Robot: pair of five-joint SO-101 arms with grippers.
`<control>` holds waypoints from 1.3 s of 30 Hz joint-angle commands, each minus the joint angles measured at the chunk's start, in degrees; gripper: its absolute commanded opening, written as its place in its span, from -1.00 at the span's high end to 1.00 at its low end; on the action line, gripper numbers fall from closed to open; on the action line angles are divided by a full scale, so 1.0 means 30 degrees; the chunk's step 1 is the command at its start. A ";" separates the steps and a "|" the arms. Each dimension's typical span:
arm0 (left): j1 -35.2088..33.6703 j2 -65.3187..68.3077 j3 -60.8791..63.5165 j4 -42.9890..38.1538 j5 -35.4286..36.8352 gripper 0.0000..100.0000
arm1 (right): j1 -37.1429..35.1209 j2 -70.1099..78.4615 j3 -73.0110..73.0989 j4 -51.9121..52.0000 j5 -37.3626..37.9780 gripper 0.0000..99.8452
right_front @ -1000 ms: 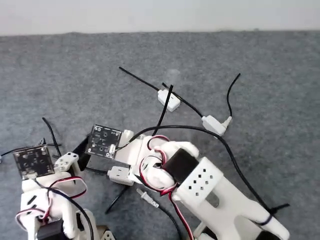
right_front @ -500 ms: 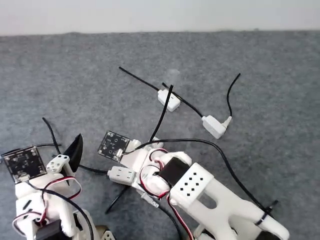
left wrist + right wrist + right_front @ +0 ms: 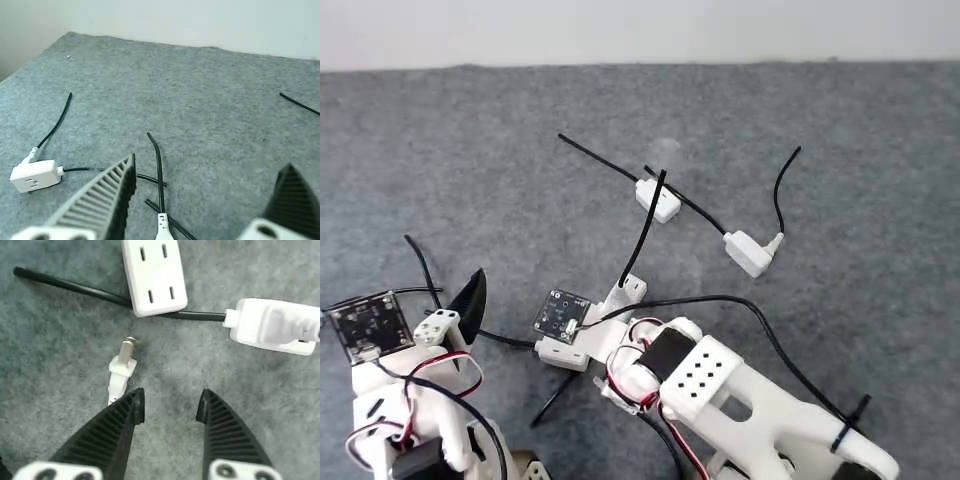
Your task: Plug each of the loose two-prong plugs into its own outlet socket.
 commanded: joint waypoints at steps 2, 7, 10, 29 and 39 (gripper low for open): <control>0.0000 -0.0234 -0.0073 -0.0527 -0.0059 0.17 | -0.0190 -0.0249 -0.0234 -0.0601 -0.0264 0.66; 0.0000 -0.0234 -0.0073 -0.0498 -0.0059 0.17 | -0.1158 -0.0249 -0.0117 -0.0484 -0.0264 0.66; 0.0000 -0.0234 -0.0073 -0.0498 -0.0059 0.17 | -0.3267 -0.0249 0.0352 0.0044 -0.0088 0.66; -0.0029 -0.0234 -0.0044 -0.0469 -0.0059 0.17 | -0.2945 0.2769 0.1319 -0.2769 0.0322 0.66; 0.0000 -0.0234 0.0278 -0.0615 -0.0059 0.17 | -0.1802 0.5114 0.1348 -0.4586 0.0264 0.66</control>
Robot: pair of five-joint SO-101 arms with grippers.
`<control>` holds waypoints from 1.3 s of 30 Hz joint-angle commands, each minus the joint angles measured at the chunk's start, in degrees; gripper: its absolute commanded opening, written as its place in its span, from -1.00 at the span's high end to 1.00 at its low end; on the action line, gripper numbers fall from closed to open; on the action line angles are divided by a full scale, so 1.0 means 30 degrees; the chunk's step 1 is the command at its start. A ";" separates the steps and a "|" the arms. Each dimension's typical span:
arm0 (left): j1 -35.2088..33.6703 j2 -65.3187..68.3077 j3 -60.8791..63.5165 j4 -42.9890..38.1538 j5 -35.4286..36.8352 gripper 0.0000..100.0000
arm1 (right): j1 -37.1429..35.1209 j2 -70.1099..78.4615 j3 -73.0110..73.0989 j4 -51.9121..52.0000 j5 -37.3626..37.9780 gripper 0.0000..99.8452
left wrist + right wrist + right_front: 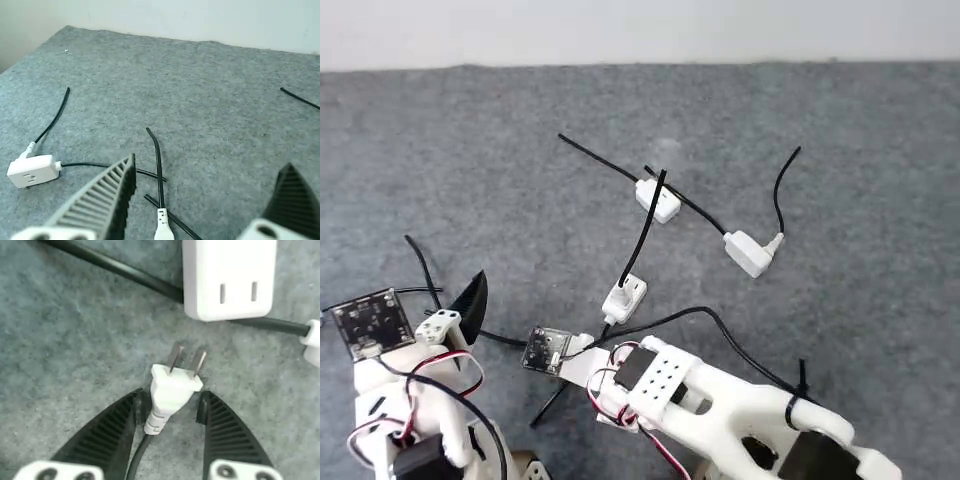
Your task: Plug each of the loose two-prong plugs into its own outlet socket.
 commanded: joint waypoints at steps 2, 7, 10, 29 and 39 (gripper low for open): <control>0.0000 -0.0234 -0.0132 -0.0615 -0.0059 0.17 | 0.0278 0.0132 -0.0234 -0.0454 0.0234 0.66; 0.0000 -0.0234 -0.0132 -0.0615 -0.0059 0.17 | 0.0249 0.0220 -0.0234 -0.0454 0.0234 0.73; 0.0000 -0.0234 -0.0132 -0.0615 -0.0059 0.17 | 0.0249 0.0220 -0.0234 -0.0484 0.0381 0.91; 0.0059 -0.0234 -0.0103 -0.0586 -0.0059 0.17 | 0.1099 0.0073 -0.1407 0.0396 0.2256 0.98; 0.1465 -0.0264 -0.0190 -0.0615 -0.0059 0.17 | 0.2271 -0.2388 -0.9377 0.6930 0.3487 0.98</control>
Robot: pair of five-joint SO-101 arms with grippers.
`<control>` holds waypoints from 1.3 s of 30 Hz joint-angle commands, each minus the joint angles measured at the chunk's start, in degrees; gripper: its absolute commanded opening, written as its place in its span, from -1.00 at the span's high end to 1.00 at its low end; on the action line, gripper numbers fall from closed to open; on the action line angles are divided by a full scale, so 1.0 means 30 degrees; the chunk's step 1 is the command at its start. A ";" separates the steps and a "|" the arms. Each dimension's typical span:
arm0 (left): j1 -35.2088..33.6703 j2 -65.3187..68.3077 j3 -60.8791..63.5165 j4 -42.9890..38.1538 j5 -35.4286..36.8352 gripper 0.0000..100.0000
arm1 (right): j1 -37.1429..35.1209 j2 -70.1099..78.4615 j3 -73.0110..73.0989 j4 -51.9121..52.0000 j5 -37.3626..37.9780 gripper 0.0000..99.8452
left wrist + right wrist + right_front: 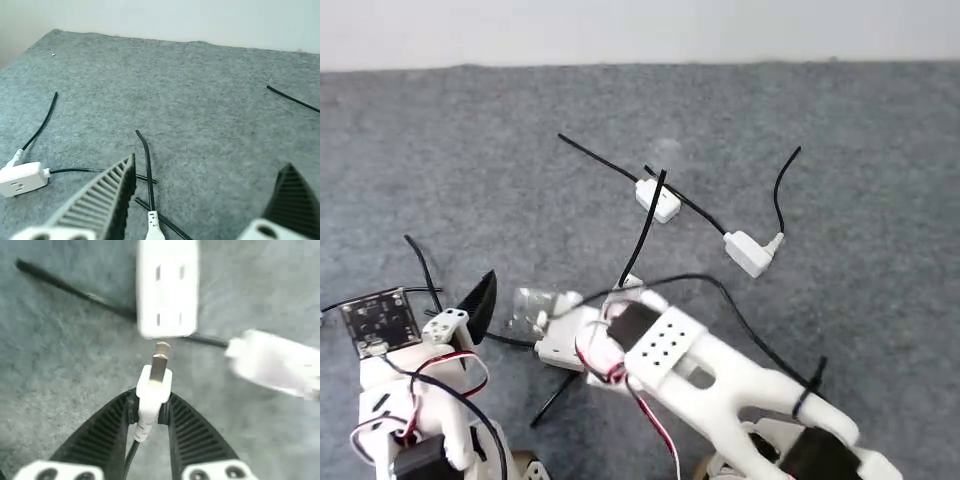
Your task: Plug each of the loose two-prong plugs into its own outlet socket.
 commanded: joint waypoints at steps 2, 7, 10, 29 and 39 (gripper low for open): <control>0.0674 -0.0264 -0.0249 -0.0615 -0.0059 0.17 | 0.0337 -0.2945 -0.3487 0.2095 0.0527 0.98; 0.0908 -0.0264 -0.1392 -0.1201 0.0234 0.17 | 0.0366 -0.4586 -0.5099 0.3238 0.0557 0.98; 0.1758 -0.0264 -0.2535 -0.1084 0.0821 0.17 | 0.0366 -0.4703 -0.5714 0.3326 0.0586 0.98; 0.6535 -0.0264 -0.7897 0.0147 0.0821 0.17 | 0.0308 -0.4674 -1.1311 0.5084 0.0586 0.98; 0.6681 -0.0264 -0.7810 0.0264 0.0850 0.17 | 0.0220 -0.4703 -1.1458 0.4879 0.0527 0.98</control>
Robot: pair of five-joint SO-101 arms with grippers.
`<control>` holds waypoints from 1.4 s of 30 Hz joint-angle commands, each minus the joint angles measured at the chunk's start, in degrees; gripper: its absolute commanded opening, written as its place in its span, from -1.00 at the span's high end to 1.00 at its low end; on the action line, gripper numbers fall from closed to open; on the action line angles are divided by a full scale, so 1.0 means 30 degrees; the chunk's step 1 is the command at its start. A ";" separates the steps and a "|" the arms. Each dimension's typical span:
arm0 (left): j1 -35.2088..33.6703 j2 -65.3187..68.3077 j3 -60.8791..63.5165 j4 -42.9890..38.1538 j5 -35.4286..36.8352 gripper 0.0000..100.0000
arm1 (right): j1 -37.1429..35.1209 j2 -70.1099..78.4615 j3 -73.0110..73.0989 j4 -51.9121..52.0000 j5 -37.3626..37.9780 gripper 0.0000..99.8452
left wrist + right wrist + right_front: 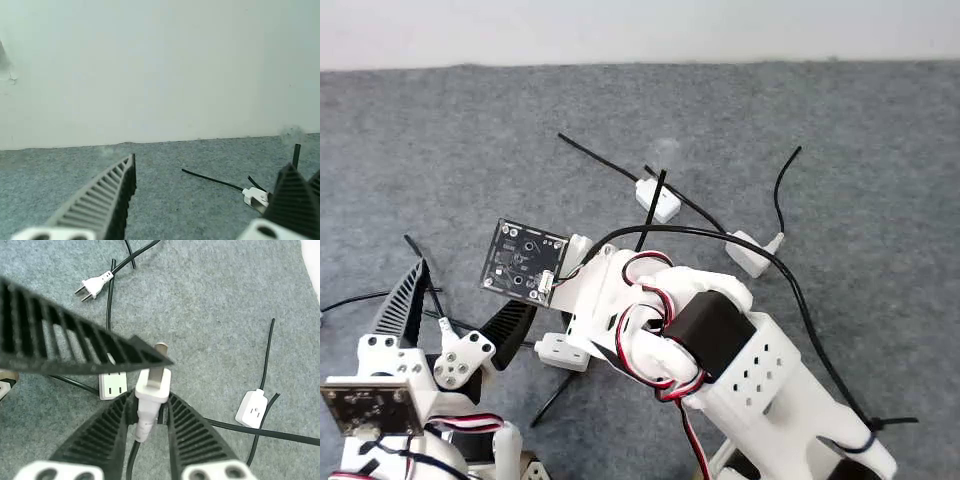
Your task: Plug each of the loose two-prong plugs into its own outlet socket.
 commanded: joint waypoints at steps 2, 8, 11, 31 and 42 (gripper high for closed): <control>0.0440 -0.0264 -0.0220 -0.0029 0.0293 0.17 | -0.0337 -0.0659 -0.1172 -0.0161 0.0234 0.98; 0.1465 -0.0264 0.0659 -0.0059 0.0205 0.17 | -0.0864 -0.0777 -0.1729 0.0073 0.0176 0.98; 0.1407 -0.0264 0.0689 -0.0088 0.0205 0.17 | -0.0864 -0.0689 -0.2286 0.0513 0.0176 0.98; 0.1201 -0.0293 0.2974 -0.0029 -0.0498 0.17 | -0.0806 -0.0923 -0.2520 0.1128 0.0176 0.98; -0.0557 -0.0322 0.4850 -0.0674 -0.0410 0.17 | -0.0777 -0.2154 -0.2579 0.1158 0.0117 0.98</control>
